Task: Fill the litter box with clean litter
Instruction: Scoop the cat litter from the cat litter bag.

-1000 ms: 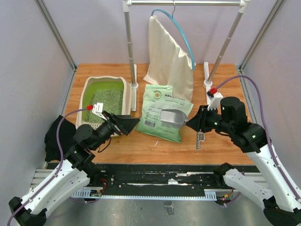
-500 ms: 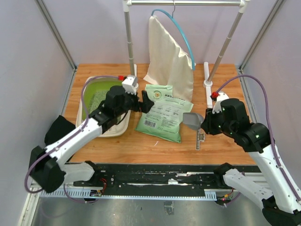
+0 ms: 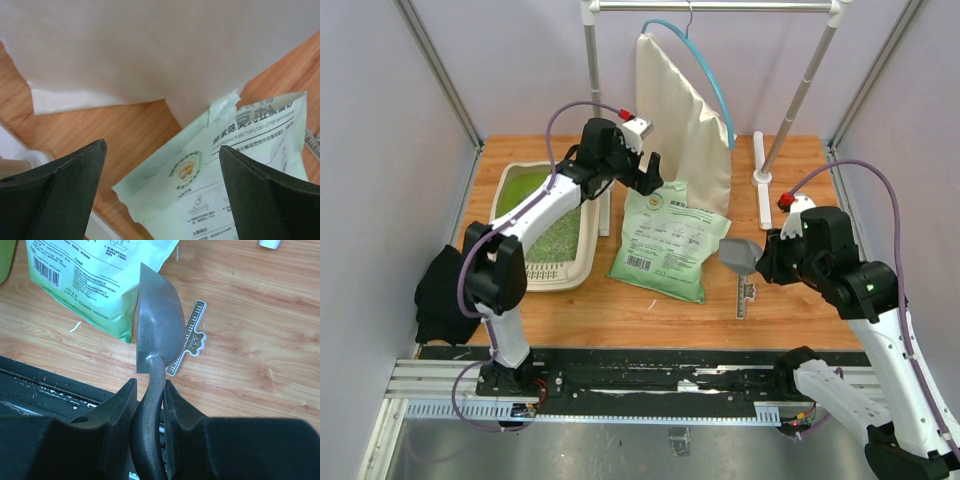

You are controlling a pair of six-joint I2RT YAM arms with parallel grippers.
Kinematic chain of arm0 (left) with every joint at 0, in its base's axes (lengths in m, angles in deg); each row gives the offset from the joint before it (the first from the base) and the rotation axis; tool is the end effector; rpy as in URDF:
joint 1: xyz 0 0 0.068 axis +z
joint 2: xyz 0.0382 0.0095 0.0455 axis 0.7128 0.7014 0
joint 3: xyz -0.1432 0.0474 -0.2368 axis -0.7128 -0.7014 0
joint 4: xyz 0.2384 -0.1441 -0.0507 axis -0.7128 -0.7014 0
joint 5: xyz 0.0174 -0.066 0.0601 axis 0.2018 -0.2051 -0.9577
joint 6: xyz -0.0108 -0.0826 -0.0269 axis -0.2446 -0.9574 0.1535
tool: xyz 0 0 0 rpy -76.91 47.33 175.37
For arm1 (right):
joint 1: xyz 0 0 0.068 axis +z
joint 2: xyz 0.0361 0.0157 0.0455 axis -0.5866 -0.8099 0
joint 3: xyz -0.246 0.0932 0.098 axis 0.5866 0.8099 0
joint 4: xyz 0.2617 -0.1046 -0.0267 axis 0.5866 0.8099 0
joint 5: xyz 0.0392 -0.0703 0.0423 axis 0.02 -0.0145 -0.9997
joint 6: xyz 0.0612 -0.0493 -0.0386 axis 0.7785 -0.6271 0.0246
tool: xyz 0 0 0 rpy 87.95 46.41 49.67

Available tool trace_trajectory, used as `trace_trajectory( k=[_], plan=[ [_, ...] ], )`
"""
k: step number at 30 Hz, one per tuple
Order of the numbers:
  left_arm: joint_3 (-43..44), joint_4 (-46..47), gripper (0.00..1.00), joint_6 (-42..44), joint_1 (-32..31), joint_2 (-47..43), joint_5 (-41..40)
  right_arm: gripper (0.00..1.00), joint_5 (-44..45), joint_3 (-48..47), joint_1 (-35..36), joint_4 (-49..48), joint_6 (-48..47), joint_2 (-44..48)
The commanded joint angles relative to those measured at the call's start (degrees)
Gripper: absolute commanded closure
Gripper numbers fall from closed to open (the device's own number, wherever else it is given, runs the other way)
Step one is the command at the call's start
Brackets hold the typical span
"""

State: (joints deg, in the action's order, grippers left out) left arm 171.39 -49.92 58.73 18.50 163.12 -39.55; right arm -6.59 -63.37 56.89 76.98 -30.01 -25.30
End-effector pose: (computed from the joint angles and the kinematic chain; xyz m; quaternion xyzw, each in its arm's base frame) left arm 0.4241 -0.2429 0.3054 0.2943 0.7833 -0.2427 0.4908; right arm 0.1702 0.0704 0.3659 -0.0726 0.8936 0.1583 0.4137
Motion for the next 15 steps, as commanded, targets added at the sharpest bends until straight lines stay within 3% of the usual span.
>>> trace_trajectory(
  k=[1, 7, 15],
  plan=[
    [8.72, -8.67, 0.0, 9.21, 1.59, 6.85, 12.33, 0.99, -4.04, -2.8, -2.68, -0.18, -2.25, 0.22],
    [17.61, -15.77, 0.05, 14.23, 2.3, 13.09, 19.11, 0.99, -6.57, -4.71, -5.16, 0.61, -3.7, -0.95],
    [20.02, -22.74, 0.08, 19.12, 2.4, 16.13, 24.47, 0.99, -9.2, -5.92, -6.86, 1.68, -4.62, -1.29]
  ],
)
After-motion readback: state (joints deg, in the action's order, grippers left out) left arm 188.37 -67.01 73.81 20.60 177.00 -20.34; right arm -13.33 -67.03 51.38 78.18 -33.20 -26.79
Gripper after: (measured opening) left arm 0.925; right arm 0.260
